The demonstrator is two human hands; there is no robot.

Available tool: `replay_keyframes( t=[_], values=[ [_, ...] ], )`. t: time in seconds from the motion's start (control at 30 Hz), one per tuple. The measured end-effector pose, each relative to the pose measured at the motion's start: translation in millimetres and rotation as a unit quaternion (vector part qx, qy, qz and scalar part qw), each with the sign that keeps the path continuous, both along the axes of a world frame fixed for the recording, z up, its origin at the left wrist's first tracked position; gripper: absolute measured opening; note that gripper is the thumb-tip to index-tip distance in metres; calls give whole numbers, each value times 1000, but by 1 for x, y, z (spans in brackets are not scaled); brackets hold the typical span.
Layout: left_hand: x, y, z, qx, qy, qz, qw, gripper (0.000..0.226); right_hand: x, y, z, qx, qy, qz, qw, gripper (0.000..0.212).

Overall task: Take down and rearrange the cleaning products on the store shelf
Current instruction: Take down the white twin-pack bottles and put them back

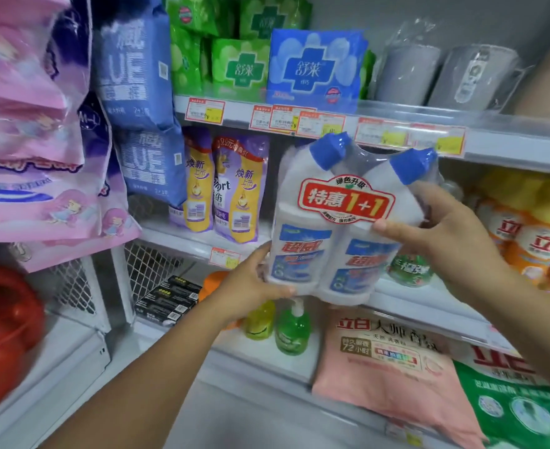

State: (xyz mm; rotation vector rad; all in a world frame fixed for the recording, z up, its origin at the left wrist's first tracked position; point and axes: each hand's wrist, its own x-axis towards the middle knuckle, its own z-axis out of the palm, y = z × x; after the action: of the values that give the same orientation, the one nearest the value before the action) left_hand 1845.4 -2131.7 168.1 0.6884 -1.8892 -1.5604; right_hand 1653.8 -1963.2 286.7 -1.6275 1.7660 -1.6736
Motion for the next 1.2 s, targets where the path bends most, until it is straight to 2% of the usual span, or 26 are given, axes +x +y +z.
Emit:
replay_keyframes(
  t=[0.13, 0.23, 0.3, 0.37, 0.47, 0.57, 0.7, 0.8, 0.9, 0.97, 1.03, 1.1, 1.2],
  values=[
    [8, 60, -15, 87, -66, -68, 992, 52, -6, 49, -28, 11, -51, 5, 999, 66],
    [19, 106, -22, 109, -116, -85, 984, 47, -15, 84, -52, 34, 7, -63, 997, 80],
    [31, 112, -22, 111, -138, -93, 980, 50, -19, 94, -64, 44, 33, -92, 994, 72],
    [37, 119, -16, 118, -162, -104, 974, 49, -21, 115, -70, 54, 1, -93, 994, 62],
    [38, 130, -16, 98, -188, -105, 972, 55, -22, 142, -78, 45, -59, -74, 995, 57],
    [32, 141, -33, 74, -205, -75, 973, 71, -28, 154, -89, 63, -116, -41, 990, 72],
    [35, 144, -52, 17, -232, -36, 972, 65, -40, 155, -107, 142, -179, 1, 974, 80],
    [47, 135, -56, -14, -268, -36, 963, 69, -36, 148, -112, 168, -267, 75, 946, 69],
    [57, 123, -60, -35, -279, -24, 960, 71, -26, 138, -115, 169, -351, 120, 913, 50],
    [61, 118, -62, -63, -270, -11, 961, 74, -18, 135, -117, 158, -365, 108, 911, 39],
    [63, 116, -64, -82, -258, -2, 963, 75, -14, 133, -123, 144, -350, 87, 921, 45],
    [65, 114, -68, -86, -252, 4, 964, 80, -13, 134, -127, 127, -354, 75, 923, 41],
    [67, 110, -73, -92, -248, -14, 964, 99, -14, 138, -129, 125, -373, 86, 915, 49]
  ],
)
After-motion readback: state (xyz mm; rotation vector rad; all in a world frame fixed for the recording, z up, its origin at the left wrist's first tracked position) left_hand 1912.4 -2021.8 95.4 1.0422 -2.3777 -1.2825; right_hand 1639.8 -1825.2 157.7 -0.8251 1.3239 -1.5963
